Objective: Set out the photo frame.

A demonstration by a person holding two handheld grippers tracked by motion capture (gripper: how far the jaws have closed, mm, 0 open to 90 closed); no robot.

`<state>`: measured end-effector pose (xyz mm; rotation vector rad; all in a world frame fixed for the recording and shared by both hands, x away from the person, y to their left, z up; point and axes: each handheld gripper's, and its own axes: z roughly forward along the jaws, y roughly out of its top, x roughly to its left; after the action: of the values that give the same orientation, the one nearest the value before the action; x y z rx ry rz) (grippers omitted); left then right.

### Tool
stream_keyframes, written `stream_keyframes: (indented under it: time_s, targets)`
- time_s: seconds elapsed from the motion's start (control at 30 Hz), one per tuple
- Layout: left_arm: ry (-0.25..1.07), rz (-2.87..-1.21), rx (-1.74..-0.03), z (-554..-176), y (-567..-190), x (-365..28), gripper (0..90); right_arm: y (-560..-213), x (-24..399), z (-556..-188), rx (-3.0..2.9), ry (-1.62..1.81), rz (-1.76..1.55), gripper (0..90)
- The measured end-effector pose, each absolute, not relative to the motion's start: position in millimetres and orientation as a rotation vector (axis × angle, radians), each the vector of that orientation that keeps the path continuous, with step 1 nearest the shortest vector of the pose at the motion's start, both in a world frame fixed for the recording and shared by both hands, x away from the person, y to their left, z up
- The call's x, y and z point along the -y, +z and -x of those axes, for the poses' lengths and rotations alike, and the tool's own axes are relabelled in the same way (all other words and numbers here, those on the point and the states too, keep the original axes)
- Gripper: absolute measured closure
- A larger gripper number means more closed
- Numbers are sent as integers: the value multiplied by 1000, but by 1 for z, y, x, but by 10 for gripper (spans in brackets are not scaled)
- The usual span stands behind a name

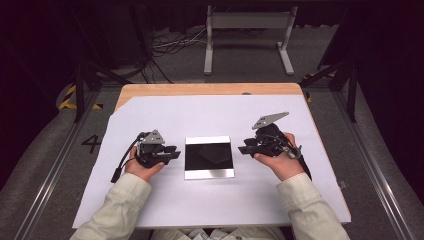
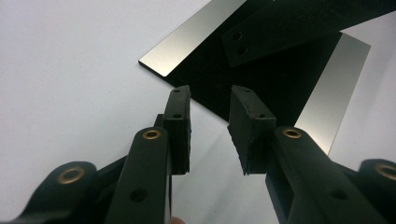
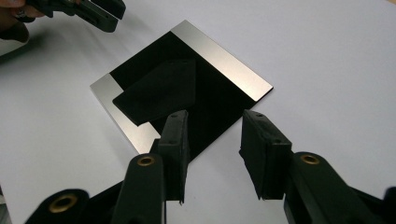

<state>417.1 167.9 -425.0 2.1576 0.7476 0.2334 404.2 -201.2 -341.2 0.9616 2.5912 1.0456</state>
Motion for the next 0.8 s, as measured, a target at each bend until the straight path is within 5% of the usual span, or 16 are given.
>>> stream_keyframes:
  time_s: [0.8]
  targets:
    - [230, -2170, -770, -417, -427, -167, 690, -333, 197, -445, -2689, 1003, -1182, 604]
